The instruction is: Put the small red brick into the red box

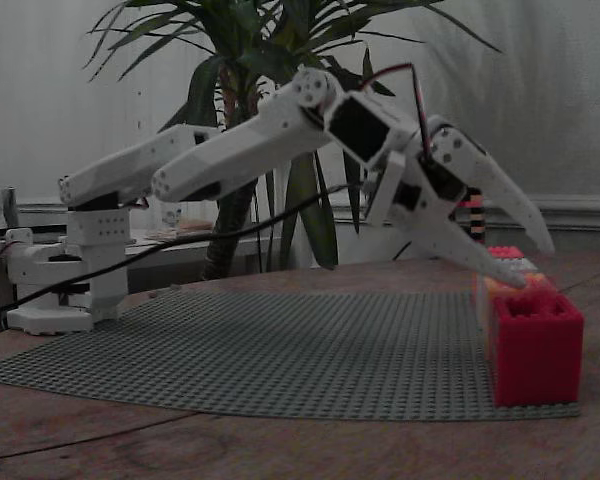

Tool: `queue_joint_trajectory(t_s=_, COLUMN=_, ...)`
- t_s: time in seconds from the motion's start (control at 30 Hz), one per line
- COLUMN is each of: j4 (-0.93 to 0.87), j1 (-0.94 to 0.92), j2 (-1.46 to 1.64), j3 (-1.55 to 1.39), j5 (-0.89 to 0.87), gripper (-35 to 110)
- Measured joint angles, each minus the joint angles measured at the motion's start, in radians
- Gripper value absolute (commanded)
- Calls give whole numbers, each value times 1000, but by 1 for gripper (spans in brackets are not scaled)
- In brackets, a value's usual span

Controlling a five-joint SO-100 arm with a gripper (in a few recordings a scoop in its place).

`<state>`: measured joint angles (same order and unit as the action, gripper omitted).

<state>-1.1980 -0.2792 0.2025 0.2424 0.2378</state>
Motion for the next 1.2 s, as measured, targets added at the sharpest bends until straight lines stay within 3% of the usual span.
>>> queue_joint_trajectory(t_s=0.23, j4=20, j1=0, j2=2, j3=-37, j5=11, gripper=12)
queue_joint_trajectory(t_s=0.33, j4=35, j1=0, j2=26, j3=-106, j5=-2, gripper=1)
queue_joint_trajectory(t_s=0.5, j4=44, j1=9, j2=193, j3=-321, j5=-6, gripper=0)
queue_joint_trajectory(t_s=1.2, j4=179, j1=238, j2=1563, j3=-1942, j5=130, gripper=0)
